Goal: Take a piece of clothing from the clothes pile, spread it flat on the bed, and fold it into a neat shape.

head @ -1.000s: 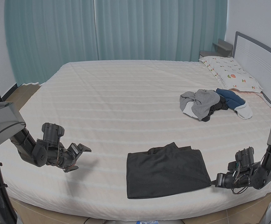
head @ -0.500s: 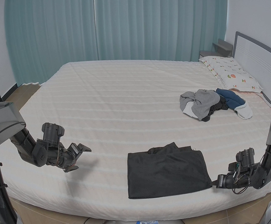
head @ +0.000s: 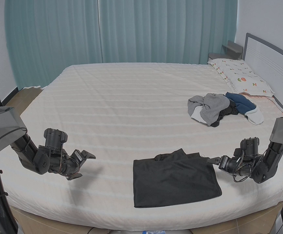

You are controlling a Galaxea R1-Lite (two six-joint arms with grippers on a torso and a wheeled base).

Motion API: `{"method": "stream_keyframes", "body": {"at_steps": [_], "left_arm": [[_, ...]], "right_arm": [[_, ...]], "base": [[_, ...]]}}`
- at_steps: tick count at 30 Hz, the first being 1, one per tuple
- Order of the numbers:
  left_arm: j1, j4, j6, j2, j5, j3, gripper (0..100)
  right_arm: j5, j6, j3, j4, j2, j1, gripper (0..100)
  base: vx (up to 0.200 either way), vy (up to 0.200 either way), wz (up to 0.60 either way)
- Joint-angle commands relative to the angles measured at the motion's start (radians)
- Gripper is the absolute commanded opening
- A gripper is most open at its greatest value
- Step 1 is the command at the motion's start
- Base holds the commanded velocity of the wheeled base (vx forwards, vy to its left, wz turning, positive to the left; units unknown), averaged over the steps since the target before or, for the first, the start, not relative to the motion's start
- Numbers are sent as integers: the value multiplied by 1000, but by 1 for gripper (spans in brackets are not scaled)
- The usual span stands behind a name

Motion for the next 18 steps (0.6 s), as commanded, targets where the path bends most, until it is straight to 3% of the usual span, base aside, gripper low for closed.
{"method": "stream_keyframes", "body": {"at_steps": [1,7,13,18], "left_arm": [[-10,2,-3,-3,2,-10,100],[-125,7,-22,6,81,-78,100],[-280,11,-26,130,142,-239,100],[-349,14,-17,248,223,-388,100]], "right_arm": [[-2,41,-101,2,114,9,100],[4,73,-195,3,181,6,100],[10,136,-230,-3,190,23,100],[21,159,-245,0,192,25,100]], "base": [[0,0,0],[0,0,0],[0,0,0],[0,0,0]]}}
